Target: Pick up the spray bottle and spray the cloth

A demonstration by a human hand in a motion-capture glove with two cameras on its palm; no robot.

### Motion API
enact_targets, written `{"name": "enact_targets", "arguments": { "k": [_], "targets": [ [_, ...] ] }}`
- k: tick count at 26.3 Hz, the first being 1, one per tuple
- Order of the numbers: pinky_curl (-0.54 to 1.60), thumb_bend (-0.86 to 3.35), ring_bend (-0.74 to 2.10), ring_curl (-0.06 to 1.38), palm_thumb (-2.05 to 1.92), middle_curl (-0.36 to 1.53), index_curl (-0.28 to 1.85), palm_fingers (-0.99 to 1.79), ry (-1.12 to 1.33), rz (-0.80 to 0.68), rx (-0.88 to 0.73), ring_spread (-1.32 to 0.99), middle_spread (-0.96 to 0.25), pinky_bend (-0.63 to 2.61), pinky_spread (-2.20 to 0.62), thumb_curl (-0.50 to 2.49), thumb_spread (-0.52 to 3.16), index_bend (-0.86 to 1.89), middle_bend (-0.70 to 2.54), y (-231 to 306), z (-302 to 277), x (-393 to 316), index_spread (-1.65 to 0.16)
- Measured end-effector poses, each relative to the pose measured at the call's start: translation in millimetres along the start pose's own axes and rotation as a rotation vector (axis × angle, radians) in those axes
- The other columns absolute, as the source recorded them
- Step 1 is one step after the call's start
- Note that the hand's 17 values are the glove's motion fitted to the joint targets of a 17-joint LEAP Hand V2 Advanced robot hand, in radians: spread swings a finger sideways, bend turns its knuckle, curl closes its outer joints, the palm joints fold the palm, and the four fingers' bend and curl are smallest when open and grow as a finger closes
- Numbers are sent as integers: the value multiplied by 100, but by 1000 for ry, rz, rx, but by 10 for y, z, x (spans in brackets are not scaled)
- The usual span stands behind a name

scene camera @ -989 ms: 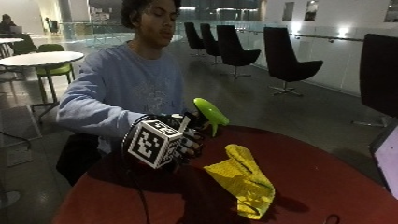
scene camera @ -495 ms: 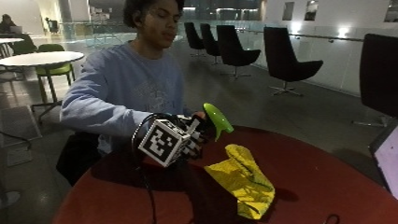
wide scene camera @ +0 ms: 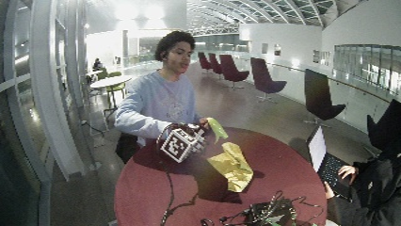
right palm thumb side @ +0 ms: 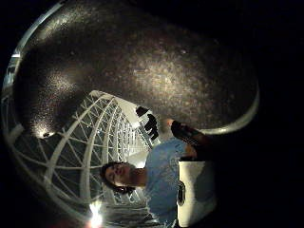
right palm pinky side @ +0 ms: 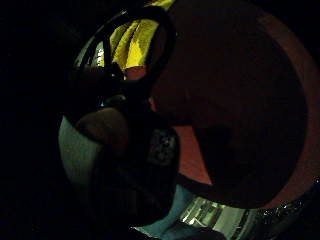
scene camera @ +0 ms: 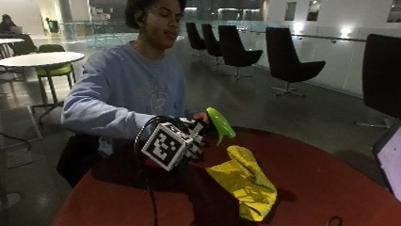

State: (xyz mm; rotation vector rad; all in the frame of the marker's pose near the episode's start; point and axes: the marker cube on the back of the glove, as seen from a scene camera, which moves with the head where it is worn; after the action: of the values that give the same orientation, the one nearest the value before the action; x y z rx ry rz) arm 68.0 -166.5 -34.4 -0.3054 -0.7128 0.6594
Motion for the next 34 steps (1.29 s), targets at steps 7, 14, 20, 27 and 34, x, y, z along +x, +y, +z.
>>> {"name": "enact_targets", "arguments": {
  "k": [7,14,20,27,34],
  "targets": [
    [32,-3,42,37,102,47,37,102,0,-9,-1,3,-6,18,29,65,65,12,22,5,18,41,-22],
    [32,-3,42,37,102,48,36,103,-17,3,-2,4,-5,19,29,66,66,13,22,-5,40,26,-22],
    [32,-2,42,37,102,48,36,103,-26,10,-6,4,-5,18,29,66,67,12,22,-21,46,1,-22],
    [33,-3,42,38,102,48,36,103,-17,13,-21,4,-5,19,29,66,68,12,22,-9,81,-2,-22],
    [33,-3,42,38,101,48,36,104,-23,20,-9,4,-6,19,29,67,68,12,21,-7,76,-23,-22]
  ]
}}
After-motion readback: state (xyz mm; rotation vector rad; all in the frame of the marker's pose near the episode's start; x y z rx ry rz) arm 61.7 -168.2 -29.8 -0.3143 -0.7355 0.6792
